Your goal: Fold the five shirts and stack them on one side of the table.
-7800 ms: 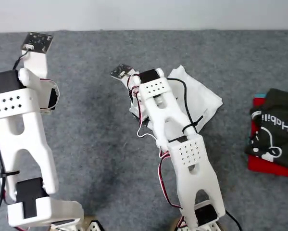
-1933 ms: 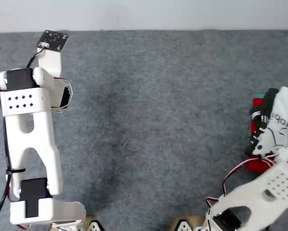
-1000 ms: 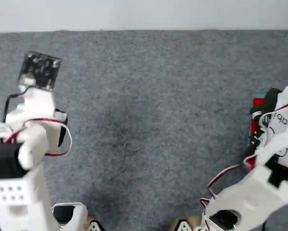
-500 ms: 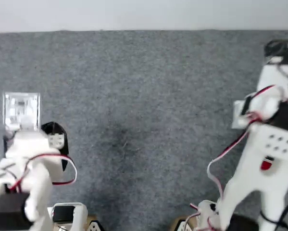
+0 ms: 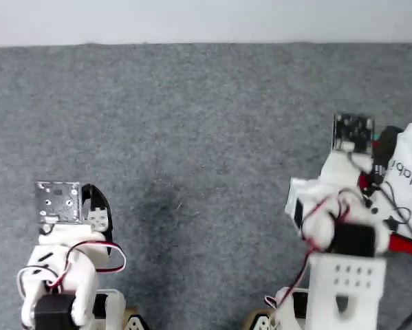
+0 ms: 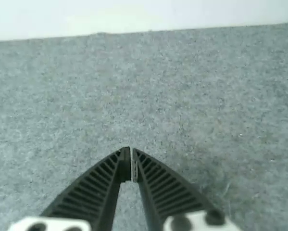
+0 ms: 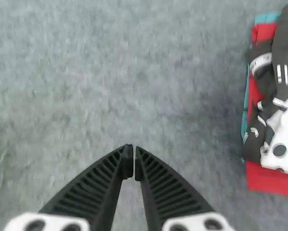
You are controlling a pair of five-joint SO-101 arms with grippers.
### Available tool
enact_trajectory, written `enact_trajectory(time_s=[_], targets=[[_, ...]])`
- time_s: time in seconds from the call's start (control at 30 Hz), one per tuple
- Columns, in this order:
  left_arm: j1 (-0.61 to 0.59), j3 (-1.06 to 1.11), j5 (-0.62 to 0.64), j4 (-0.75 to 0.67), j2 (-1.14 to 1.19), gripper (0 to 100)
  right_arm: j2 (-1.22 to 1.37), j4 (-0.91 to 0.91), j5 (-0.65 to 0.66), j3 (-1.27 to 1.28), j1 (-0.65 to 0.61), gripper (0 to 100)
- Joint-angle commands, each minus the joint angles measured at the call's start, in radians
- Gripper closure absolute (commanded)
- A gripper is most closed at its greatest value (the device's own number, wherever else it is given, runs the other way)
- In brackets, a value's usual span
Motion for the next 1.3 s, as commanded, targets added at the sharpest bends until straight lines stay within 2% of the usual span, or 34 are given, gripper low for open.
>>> enact_trajectory(time_s=[0.0, 0.4, 0.53, 0.67, 0.97, 1.03, 1.13, 1.27], targets=[[-0.005, 0.068, 0.012, -0.046, -0.069, 98, -0.186, -0.11, -0.011, 0.164, -0.008, 99.0], [-0.003, 0.369, 0.006, -0.133, -0.141, 98, -0.611, -0.119, -0.009, 0.583, -0.013, 99.0], [0.005, 0.423, 0.005, -0.135, -0.141, 98, -0.739, -0.094, -0.006, 0.718, -0.059, 99.0], [0.005, 0.487, 0.002, -0.137, -0.143, 98, -0.75, -0.076, -0.005, 0.798, -0.124, 99.0], [-0.002, 0.515, -0.204, -0.129, -0.14, 98, -0.746, -0.074, -0.008, 0.884, -0.196, 99.0], [-0.003, 0.515, -0.163, -0.127, -0.14, 98, -0.743, -0.061, -0.011, 0.884, -0.189, 99.0], [0.003, 0.515, -0.018, -0.127, -0.14, 98, -0.75, 0.035, -0.011, 0.884, -0.188, 99.0], [-0.003, 0.515, 0.15, -0.127, -0.14, 98, -0.748, 0.033, -0.008, 0.884, -0.191, 99.0]])
